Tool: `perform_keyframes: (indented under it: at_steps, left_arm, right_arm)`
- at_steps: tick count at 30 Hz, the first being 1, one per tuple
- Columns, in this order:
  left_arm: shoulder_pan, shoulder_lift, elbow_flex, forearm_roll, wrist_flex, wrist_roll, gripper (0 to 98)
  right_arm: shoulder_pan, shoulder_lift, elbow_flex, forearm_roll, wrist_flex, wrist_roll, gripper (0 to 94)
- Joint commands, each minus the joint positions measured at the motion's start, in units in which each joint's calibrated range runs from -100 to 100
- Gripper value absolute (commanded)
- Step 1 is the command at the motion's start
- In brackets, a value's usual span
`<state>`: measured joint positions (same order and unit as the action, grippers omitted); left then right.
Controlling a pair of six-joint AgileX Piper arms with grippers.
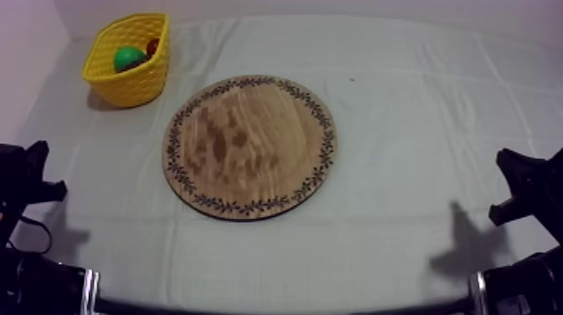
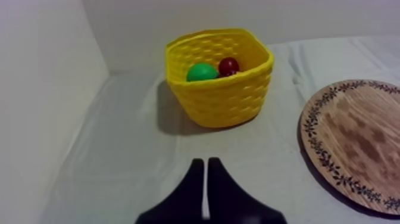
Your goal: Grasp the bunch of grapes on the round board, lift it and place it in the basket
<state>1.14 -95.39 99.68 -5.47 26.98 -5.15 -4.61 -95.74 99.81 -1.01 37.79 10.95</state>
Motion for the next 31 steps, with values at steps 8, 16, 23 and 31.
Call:
perform_keyframes:
  at_steps: [8, 16, 23, 31]
  left_arm:
    - [-0.4, -4.2, 0.2, 1.84, 2.4, -0.8, 0.1]
    - [-0.5, -4.3, 0.2, 2.00, 2.5, 0.5, 0.1]
    - [-0.5, -4.3, 0.2, 2.35, 2.5, 0.6, 0.0]
    - [-0.5, -4.3, 0.2, 2.66, 3.0, 0.4, 0.0]
  right_arm:
    - [0.0, 0.0, 0.0, 0.0, 0.0, 0.0, 0.4]
    - [0.0, 0.0, 0.0, 0.0, 0.0, 0.0, 0.4]
    - [0.0, 0.0, 0.0, 0.0, 0.0, 0.0, 0.4]
    - [0.0, 0.0, 0.0, 0.0, 0.0, 0.0, 0.4]
